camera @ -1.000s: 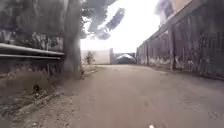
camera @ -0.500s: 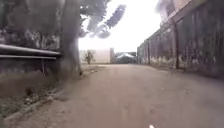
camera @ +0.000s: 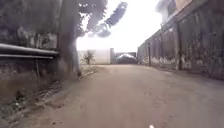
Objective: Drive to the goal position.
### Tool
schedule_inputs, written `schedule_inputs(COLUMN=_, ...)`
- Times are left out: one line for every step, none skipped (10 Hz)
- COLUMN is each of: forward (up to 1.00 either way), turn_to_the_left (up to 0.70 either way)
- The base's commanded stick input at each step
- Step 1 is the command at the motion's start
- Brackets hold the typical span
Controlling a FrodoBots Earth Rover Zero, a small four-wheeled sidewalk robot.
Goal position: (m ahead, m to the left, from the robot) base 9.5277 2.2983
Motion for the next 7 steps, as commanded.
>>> schedule_inputs(forward=0.50, turn_to_the_left=0.00)
schedule_inputs(forward=0.50, turn_to_the_left=0.00)
schedule_inputs(forward=0.50, turn_to_the_left=0.00)
schedule_inputs(forward=0.50, turn_to_the_left=0.00)
schedule_inputs(forward=0.50, turn_to_the_left=0.00)
schedule_inputs(forward=0.50, turn_to_the_left=0.00)
schedule_inputs(forward=0.50, turn_to_the_left=0.00)
